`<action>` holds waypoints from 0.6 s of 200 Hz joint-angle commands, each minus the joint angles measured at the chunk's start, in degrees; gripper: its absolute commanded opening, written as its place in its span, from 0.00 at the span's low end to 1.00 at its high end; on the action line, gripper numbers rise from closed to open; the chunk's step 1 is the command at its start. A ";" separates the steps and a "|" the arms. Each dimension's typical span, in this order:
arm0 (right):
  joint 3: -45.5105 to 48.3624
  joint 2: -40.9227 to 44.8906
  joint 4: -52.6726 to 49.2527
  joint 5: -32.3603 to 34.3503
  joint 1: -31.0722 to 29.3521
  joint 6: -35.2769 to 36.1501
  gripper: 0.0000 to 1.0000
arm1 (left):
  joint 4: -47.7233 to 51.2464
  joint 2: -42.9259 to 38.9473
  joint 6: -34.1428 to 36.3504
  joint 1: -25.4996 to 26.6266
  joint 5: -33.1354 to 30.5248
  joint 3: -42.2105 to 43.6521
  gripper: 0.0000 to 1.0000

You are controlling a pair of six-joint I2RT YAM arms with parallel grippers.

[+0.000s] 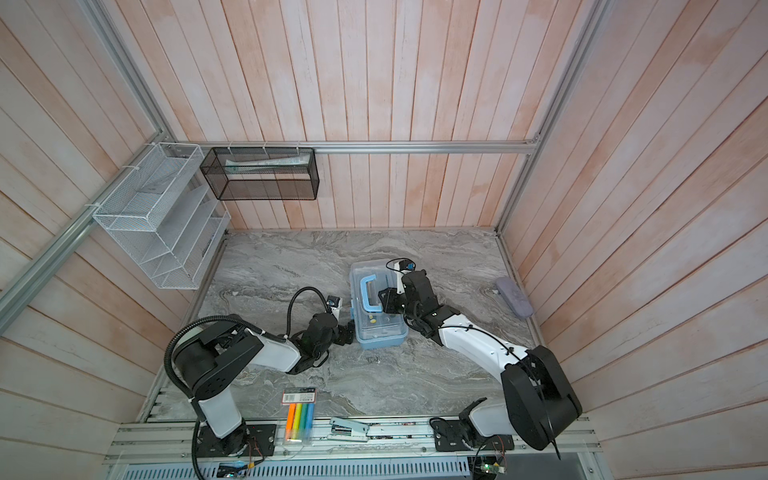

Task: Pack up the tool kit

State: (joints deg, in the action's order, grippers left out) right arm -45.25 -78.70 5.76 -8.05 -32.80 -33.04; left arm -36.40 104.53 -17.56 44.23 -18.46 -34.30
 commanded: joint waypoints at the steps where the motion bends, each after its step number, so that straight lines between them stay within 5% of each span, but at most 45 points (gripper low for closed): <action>1: 0.53 -0.31 -0.76 -0.58 0.28 -0.71 0.26 | 1.35 2.37 -0.36 0.42 -1.30 -1.86 0.93; 120: -0.26 -1.28 -1.20 -2.38 0.28 -0.63 0.26 | 1.64 -0.59 -0.90 -3.53 -4.05 -1.12 0.92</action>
State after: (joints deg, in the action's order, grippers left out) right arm -45.25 -78.76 5.80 -9.21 -32.77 -33.06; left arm -35.81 105.93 -17.65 41.87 -21.54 -35.94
